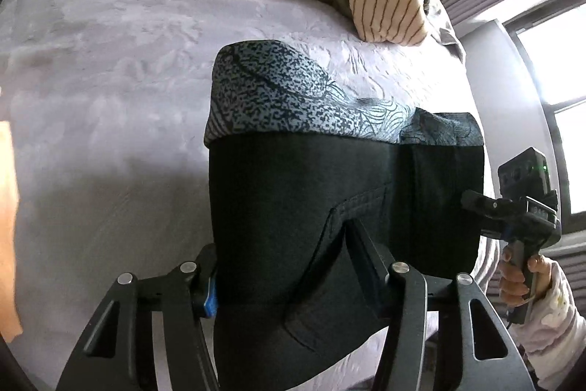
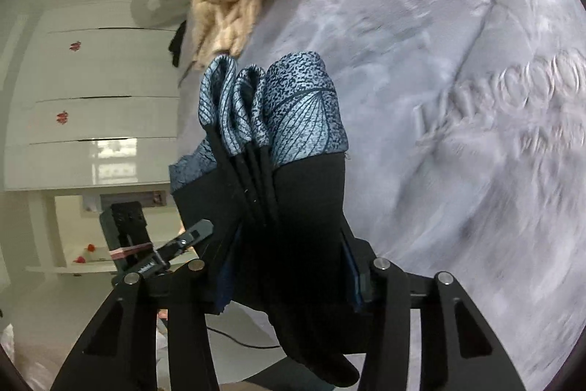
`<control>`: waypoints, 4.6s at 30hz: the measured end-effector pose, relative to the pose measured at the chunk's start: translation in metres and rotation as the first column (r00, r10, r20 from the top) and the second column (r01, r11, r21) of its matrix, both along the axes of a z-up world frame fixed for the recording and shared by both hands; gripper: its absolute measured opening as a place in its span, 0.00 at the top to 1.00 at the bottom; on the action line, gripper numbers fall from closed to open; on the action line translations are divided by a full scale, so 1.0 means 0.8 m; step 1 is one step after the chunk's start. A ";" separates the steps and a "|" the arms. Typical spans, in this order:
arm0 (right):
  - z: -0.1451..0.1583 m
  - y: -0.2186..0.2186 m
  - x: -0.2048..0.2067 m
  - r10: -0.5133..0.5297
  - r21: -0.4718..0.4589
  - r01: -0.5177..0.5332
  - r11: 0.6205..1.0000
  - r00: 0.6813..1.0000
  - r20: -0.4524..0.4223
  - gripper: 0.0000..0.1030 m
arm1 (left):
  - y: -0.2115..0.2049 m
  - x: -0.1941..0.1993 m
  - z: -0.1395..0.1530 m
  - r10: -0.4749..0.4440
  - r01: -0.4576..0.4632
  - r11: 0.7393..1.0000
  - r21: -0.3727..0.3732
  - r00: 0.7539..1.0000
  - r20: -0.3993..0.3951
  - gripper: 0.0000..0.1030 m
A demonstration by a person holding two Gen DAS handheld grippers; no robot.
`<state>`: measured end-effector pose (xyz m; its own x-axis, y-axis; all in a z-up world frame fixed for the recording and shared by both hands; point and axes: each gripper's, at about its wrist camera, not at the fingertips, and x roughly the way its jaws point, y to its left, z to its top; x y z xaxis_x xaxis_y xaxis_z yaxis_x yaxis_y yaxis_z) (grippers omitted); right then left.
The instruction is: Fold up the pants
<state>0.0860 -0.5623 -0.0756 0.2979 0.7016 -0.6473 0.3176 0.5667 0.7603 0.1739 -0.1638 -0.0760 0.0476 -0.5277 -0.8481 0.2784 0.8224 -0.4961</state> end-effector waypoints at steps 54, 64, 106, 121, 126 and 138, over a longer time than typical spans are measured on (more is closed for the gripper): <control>-0.012 0.240 -0.071 0.067 -0.504 -0.153 0.850 0.981 -0.184 0.66 | 0.150 -0.122 -0.037 0.065 -0.121 0.894 0.431 0.988 0.143 0.21; 0.019 0.255 -0.109 0.004 -0.526 -0.096 0.845 0.985 -0.173 0.41 | 0.139 -0.149 -0.018 -0.002 -0.064 0.901 0.429 0.989 0.150 0.21; 0.081 0.377 -0.133 0.079 -0.823 -0.119 0.555 0.993 -0.090 0.13 | 0.162 -0.201 0.033 -0.040 -0.077 0.907 0.414 0.963 0.266 0.00; 0.097 0.348 -0.135 0.122 -0.809 -0.152 0.568 0.987 -0.100 0.13 | 0.140 -0.224 0.057 0.027 -0.161 0.874 0.458 0.958 0.286 0.00; 0.100 0.346 -0.134 0.139 -0.804 -0.165 0.571 0.985 -0.104 0.13 | 0.139 -0.227 0.063 0.041 -0.178 0.867 0.465 0.956 0.290 0.00; 0.102 0.347 -0.134 0.163 -0.800 -0.186 0.571 0.980 -0.111 0.13 | 0.132 -0.233 0.069 0.042 -0.188 0.858 0.479 0.953 0.300 0.00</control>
